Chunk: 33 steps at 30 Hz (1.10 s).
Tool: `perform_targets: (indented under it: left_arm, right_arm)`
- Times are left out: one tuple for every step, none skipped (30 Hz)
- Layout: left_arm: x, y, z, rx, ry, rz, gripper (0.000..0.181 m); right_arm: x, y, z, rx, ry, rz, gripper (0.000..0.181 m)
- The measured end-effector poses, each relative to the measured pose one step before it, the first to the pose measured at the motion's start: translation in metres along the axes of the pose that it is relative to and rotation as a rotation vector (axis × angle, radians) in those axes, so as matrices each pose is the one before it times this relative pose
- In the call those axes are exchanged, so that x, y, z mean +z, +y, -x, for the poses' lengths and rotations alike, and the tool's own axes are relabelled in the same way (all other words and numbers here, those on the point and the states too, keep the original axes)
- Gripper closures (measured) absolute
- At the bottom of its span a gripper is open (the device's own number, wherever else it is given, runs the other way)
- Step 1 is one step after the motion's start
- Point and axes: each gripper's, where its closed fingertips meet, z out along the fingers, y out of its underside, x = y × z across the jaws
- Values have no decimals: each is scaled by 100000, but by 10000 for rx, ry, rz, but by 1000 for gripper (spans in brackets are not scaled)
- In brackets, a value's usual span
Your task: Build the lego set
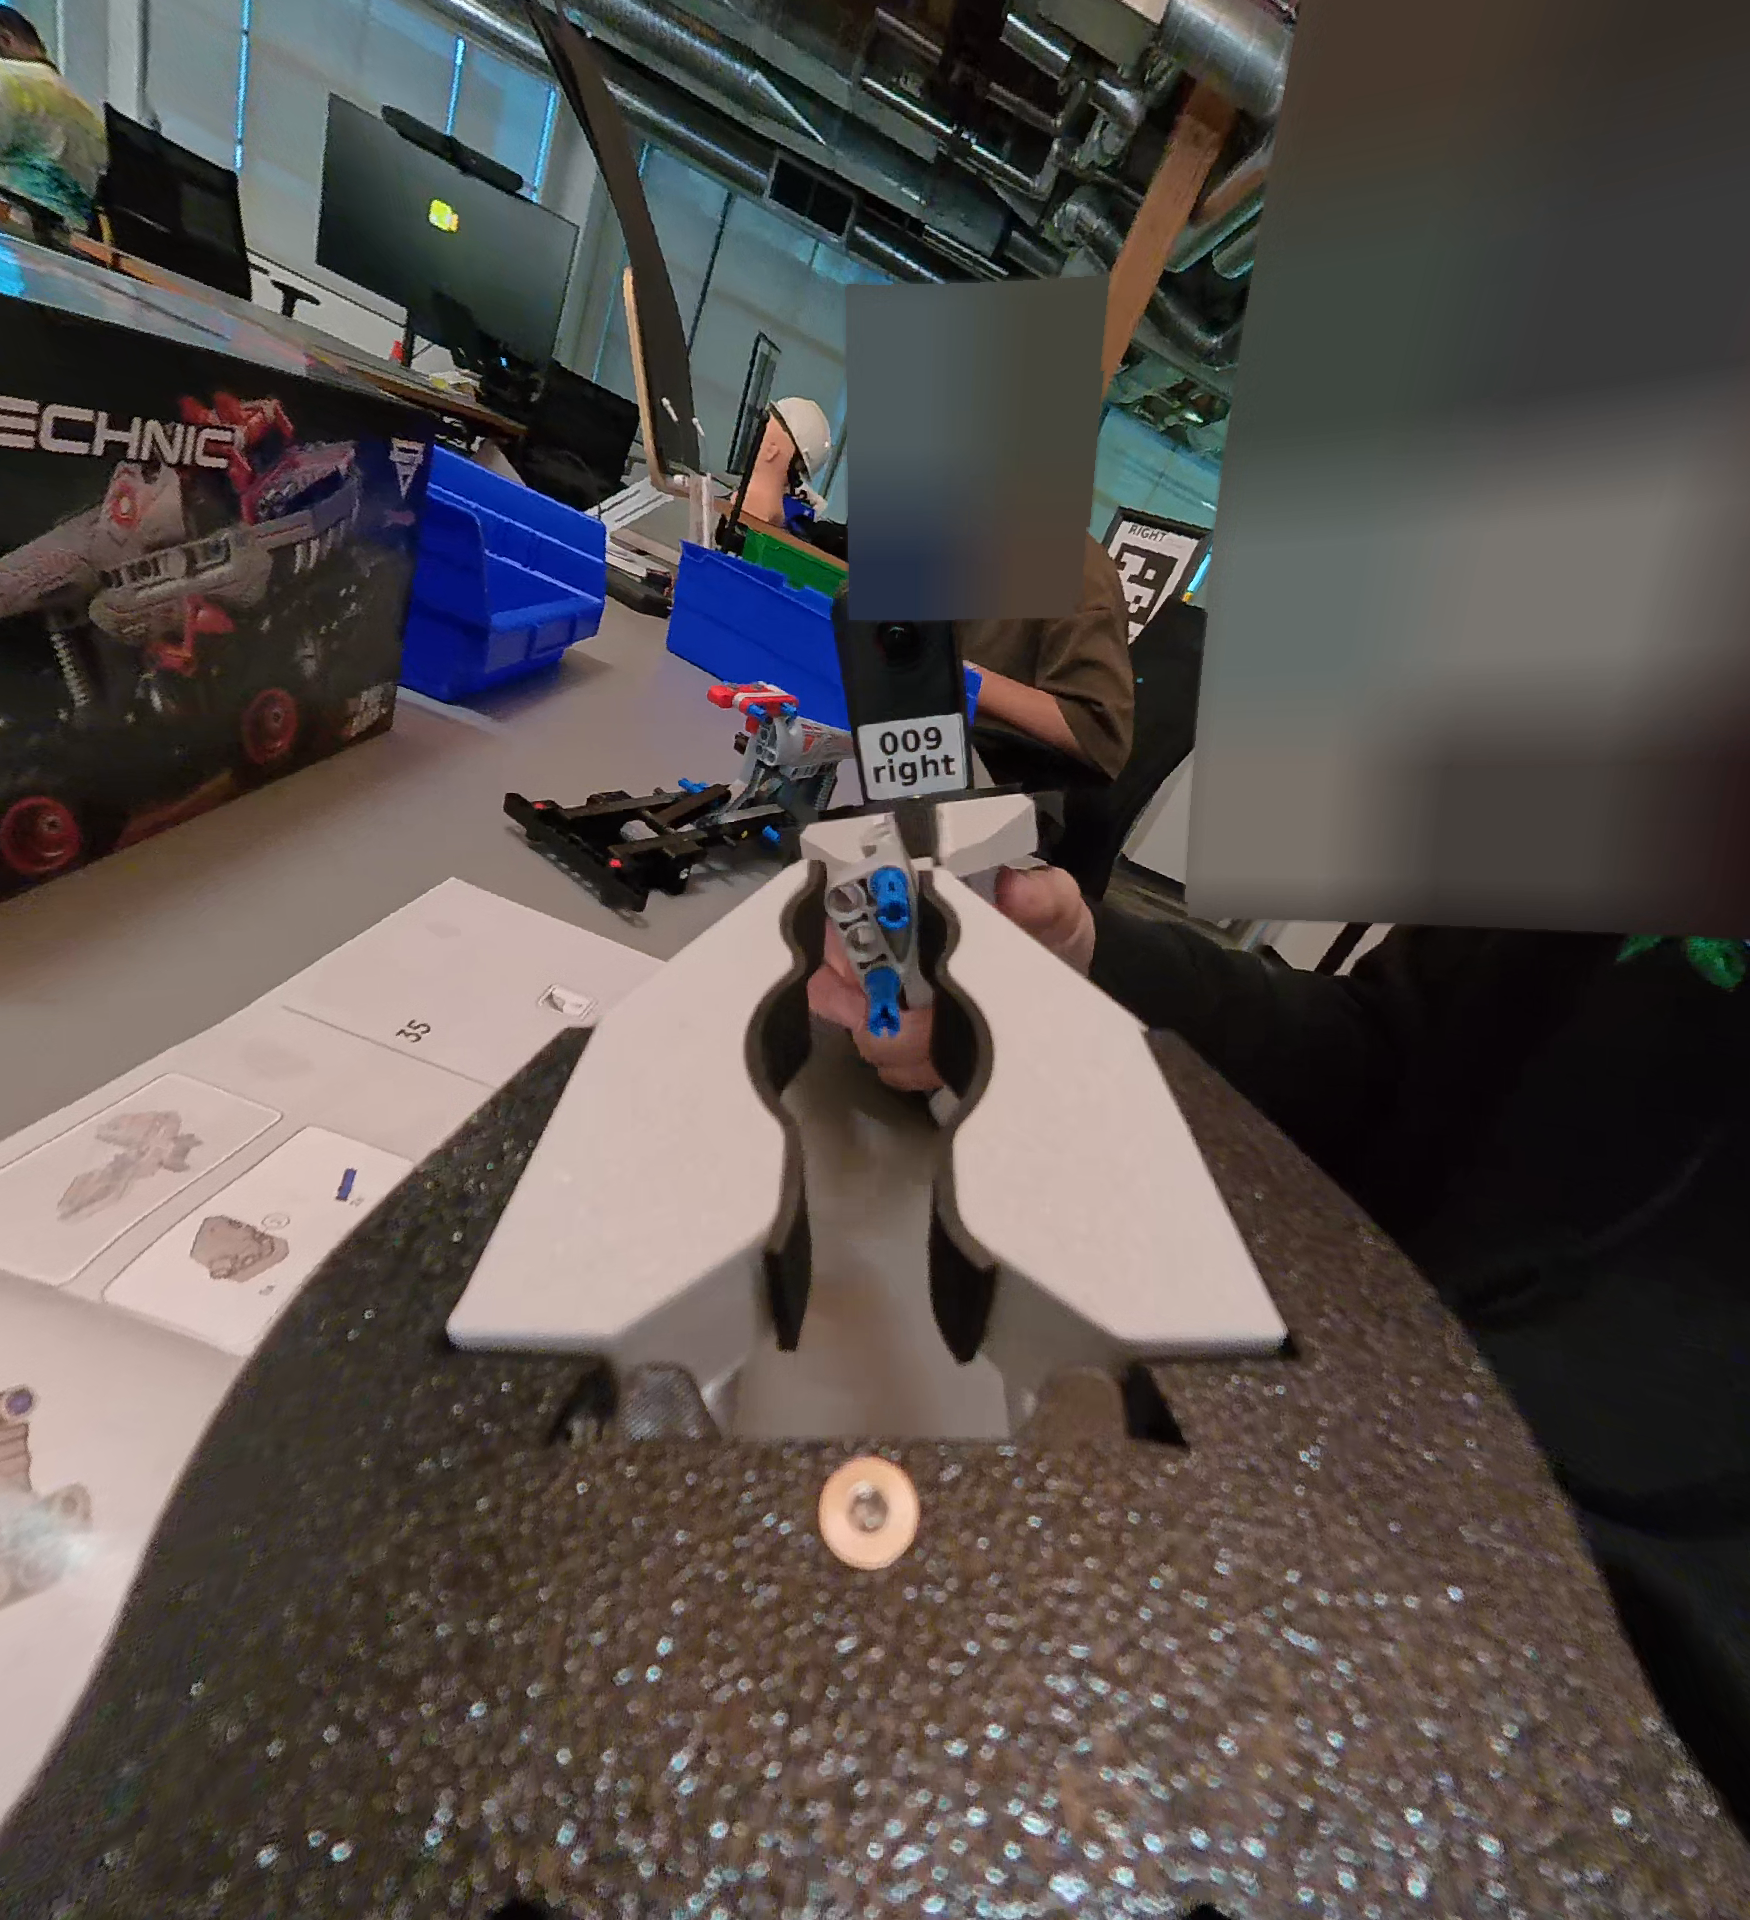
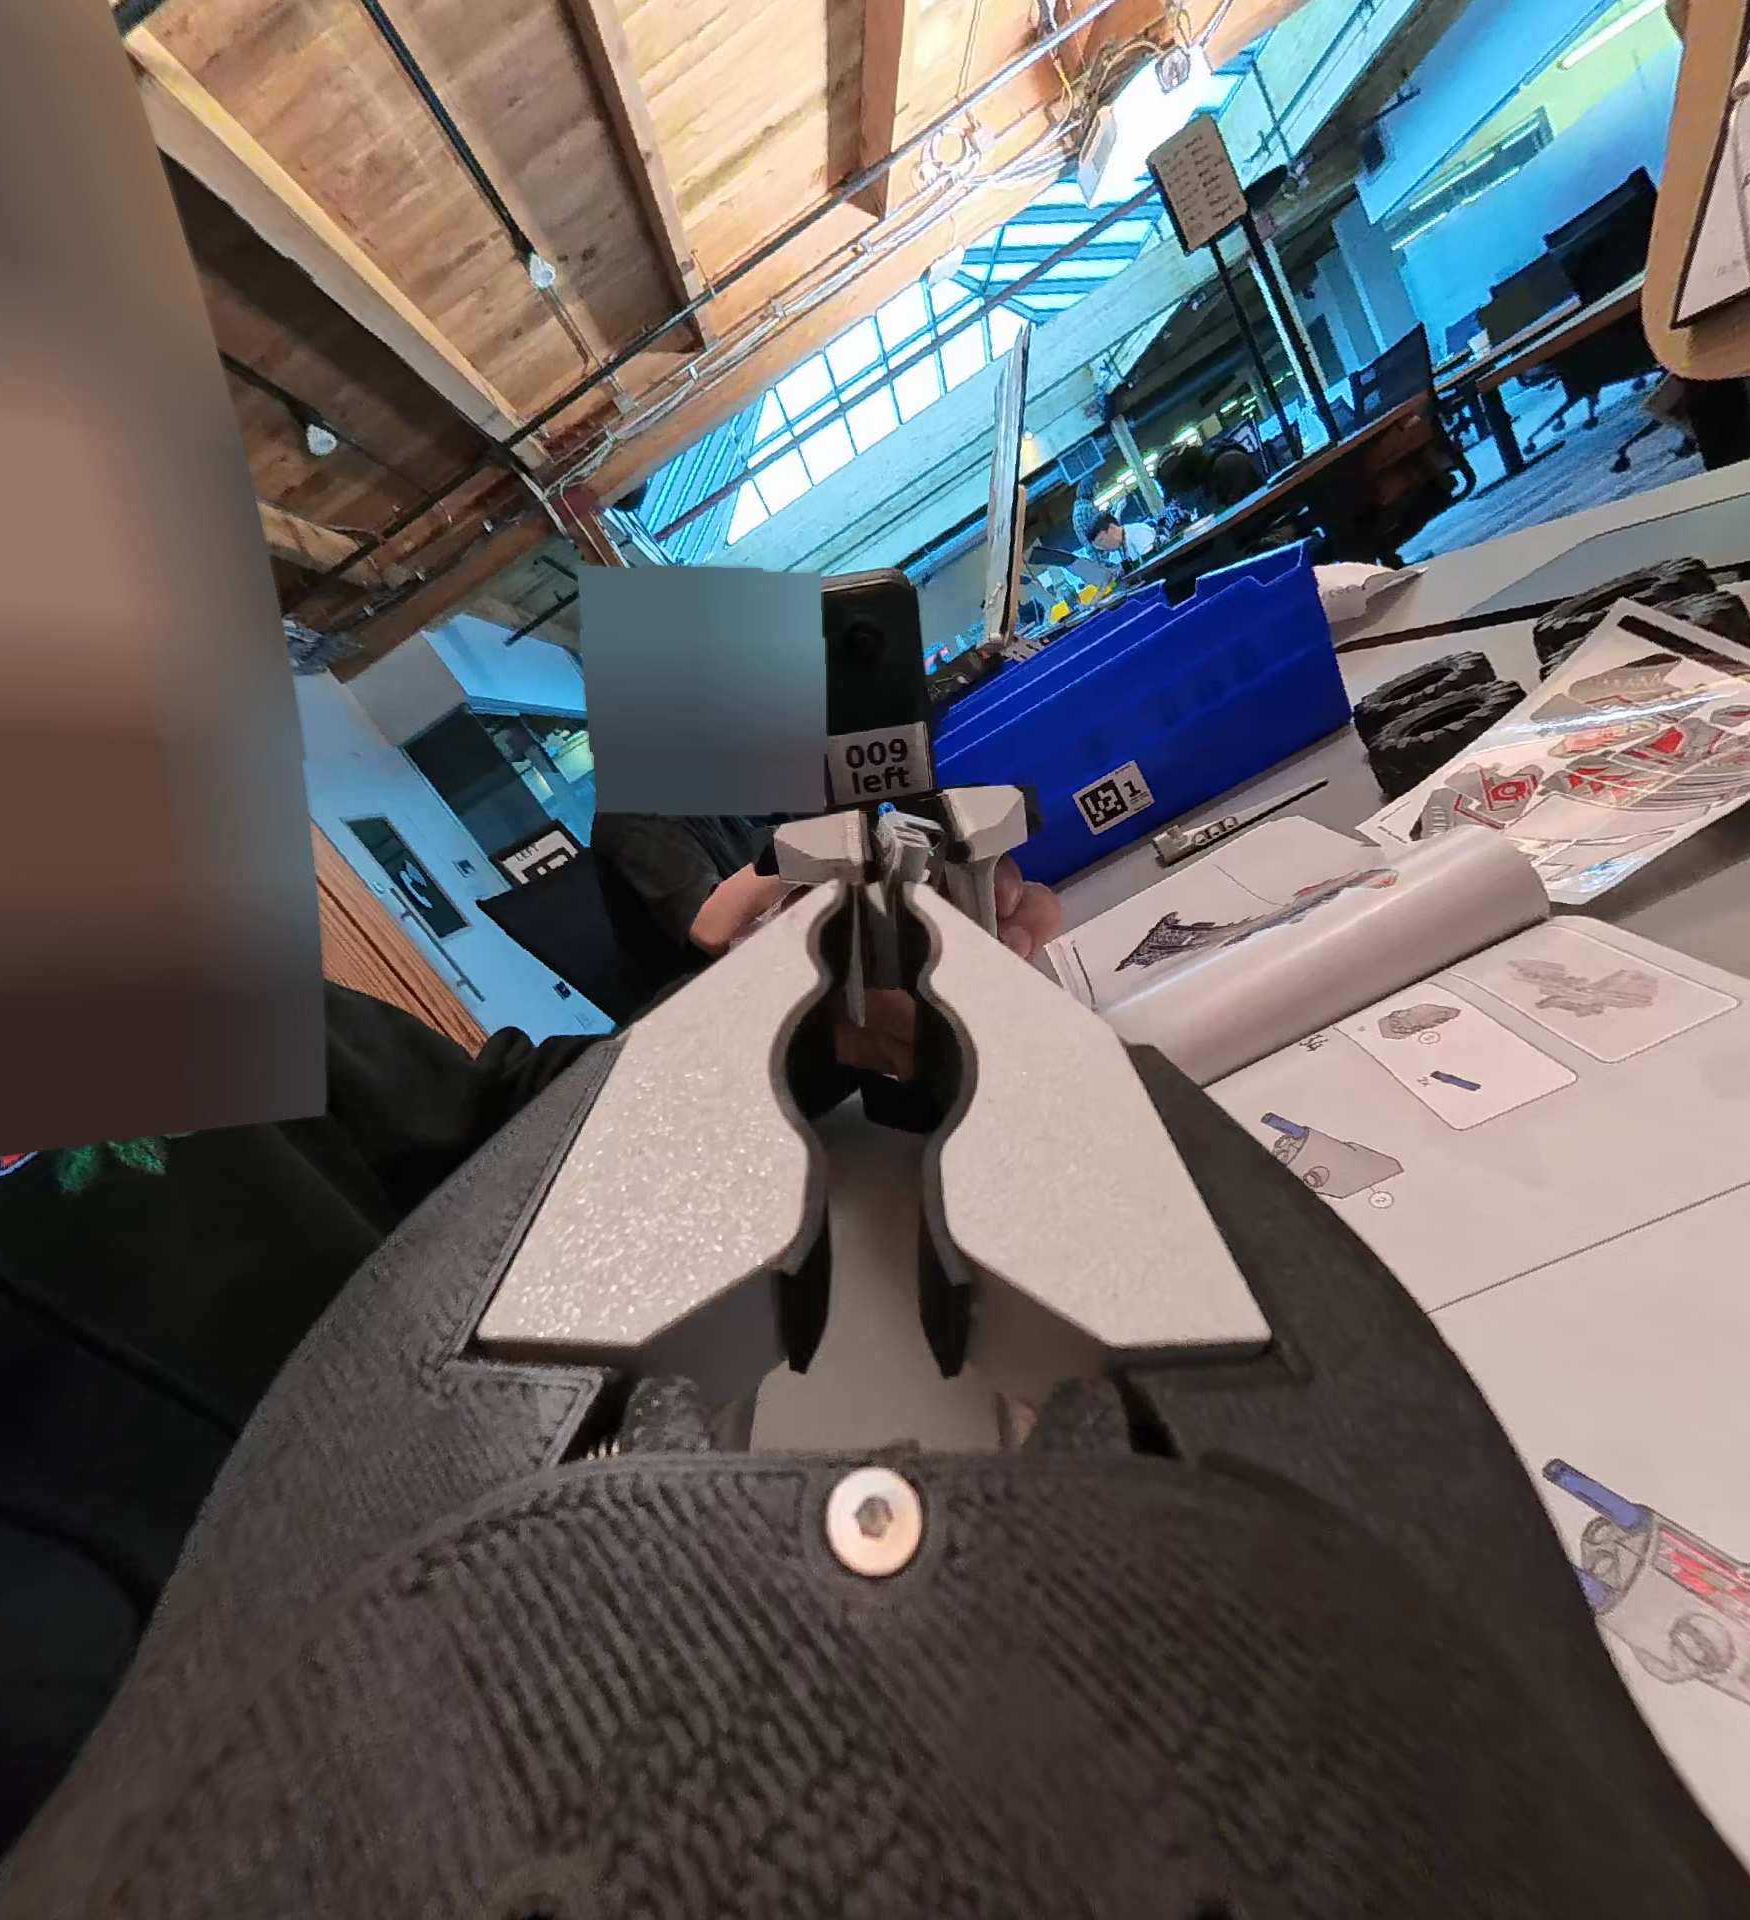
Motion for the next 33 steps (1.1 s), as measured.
perform_targets:
  left_arm:
    - [-13,43,95,64,-81,50,167]
    - [-5,24,14,68,-33,31,167]
    - [-2,3,-93,58,43,10,167]
    - [22,23,-56,54,-3,31,167]
    - [27,64,122,85,-114,46,167]
    - [24,71,69,82,-71,53,168]
    - [14,41,11,45,-28,34,168]
    - [-7,-21,14,27,-30,-4,168]
    - [-26,-66,-32,17,5,-32,168]
    - [-23,-79,-50,-5,25,-42,168]
    - [-11,-77,-53,-57,51,-52,168]
    - [5,-39,-41,-105,62,-47,168]
    - [21,56,55,-96,3,-2,168]
    - [18,75,36,-75,0,1,168]
    - [22,-14,-34,-89,43,-44,168]
    - [-2,-24,-24,-99,39,-53,168]
    - [6,-7,0,-82,25,-37,168]
    - [7,-28,-20,-72,26,-44,168]
    - [10,-41,-46,-85,42,-43,168]
    - [13,-32,-56,-94,63,-44,168]
    - [0,-50,-23,-86,46,-53,167]
    - [-24,-55,26,-68,7,-52,167]
    - [-59,-79,43,-48,8,-55,168]
    - [-76,-72,17,-23,20,-57,168]
    - [-70,-34,100,5,-42,-25,168]
    - [-26,41,94,53,-63,27,168]
    - [9,74,-36,74,4,51,168]
    - [34,34,-54,66,6,34,168]
    - [62,35,-32,64,-18,37,168]
    - [56,79,-72,62,14,54,168]
    - [35,14,-77,54,21,16,167]
    - [12,-46,8,43,-38,-18,167]
    - [-1,-3,73,41,-61,8,167]
  right_arm:
    - [13,9,-47,9,30,8,176]
    - [16,14,-8,-8,9,9,175]
    - [6,0,-87,15,53,0,177]
    - [-54,-85,-243,54,142,-63,179]
    - [-63,-112,-211,71,95,-90,178]
    - [-62,-80,-141,84,46,-58,177]
    - [-38,7,-18,62,-15,9,178]
    - [3,36,-35,4,25,23,178]
    - [16,54,36,-27,-6,49,178]
    - [8,59,30,-11,-19,54,178]
    - [11,17,76,32,-79,18,178]
    - [-6,30,38,63,-63,14,178]
    - [-29,-40,-69,30,30,-29,179]
    - [-33,-43,-18,16,2,-33,179]
    - [-9,-7,44,28,-40,-12,179]
    - [1,1,14,18,-19,-12,179]
    - [5,-35,20,2,-7,-42,178]
    - [-5,-25,42,31,-39,-39,178]
    - [5,-25,37,43,-44,-23,178]
    - [1,-52,86,30,-68,-42,178]
    - [-5,-74,55,47,-51,-77,179]
    - [-45,-131,5,68,-20,-116,180]
    - [-79,-244,-23,55,-2,-178,180]
    - [-107,-292,3,20,-11,-199,180]
    - [-98,-166,-4,-8,5,-109,180]
    - [-13,24,59,1,-38,23,179]
    - [60,132,-28,-1,19,93,179]
    - [93,153,-64,-33,52,92,178]
    - [95,146,-26,-60,49,88,176]
    - [74,129,-14,-39,28,83,174]
    - [27,83,-15,-7,15,47,177]
    - [-8,-42,15,-25,4,-17,179]
    - [-4,11,-59,-116,76,36,180]
